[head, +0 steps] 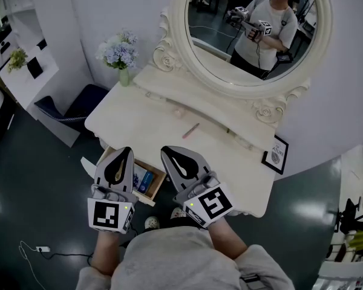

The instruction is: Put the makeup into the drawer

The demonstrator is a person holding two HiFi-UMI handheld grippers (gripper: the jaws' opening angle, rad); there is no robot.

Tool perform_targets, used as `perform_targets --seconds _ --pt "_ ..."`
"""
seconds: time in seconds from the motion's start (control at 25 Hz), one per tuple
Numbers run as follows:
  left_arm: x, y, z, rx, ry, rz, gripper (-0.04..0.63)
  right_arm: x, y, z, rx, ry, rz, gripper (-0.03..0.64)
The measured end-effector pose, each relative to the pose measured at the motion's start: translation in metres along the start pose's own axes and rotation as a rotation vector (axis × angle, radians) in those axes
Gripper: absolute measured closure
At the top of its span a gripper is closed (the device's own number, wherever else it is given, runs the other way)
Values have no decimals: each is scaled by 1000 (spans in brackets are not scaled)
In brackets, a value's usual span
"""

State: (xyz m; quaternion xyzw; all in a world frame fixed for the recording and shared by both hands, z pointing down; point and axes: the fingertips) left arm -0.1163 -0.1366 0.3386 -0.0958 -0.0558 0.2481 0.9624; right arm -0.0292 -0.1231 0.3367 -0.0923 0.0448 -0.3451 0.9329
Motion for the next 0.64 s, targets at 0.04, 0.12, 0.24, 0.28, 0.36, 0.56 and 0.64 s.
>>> perform_targets --seconds 0.04,0.12,0.24,0.28,0.36,0.56,0.64 --pt "0 0 0 1 1 0 581 0 0 0 0 -3 -1 595" --pt "1 -1 0 1 3 0 581 -1 1 0 -6 -17 -3 595" --pt "2 -2 0 1 7 0 581 -1 2 0 7 -12 -8 595" --pt "3 -3 0 2 7 0 581 0 2 0 12 -8 -8 595" --pt "4 -3 0 2 9 0 581 0 4 0 16 -10 -8 595" --pt "8 -4 0 0 9 6 581 3 6 0 24 -16 -8 595" --pt "10 -6 0 0 8 9 581 3 7 0 27 -18 -10 595"
Point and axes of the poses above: the fingertips, and each gripper's own axes: y backward along the fingers, x to its right, z out of its underside, and after that the axes turned 15 degrees about -x, right-handed
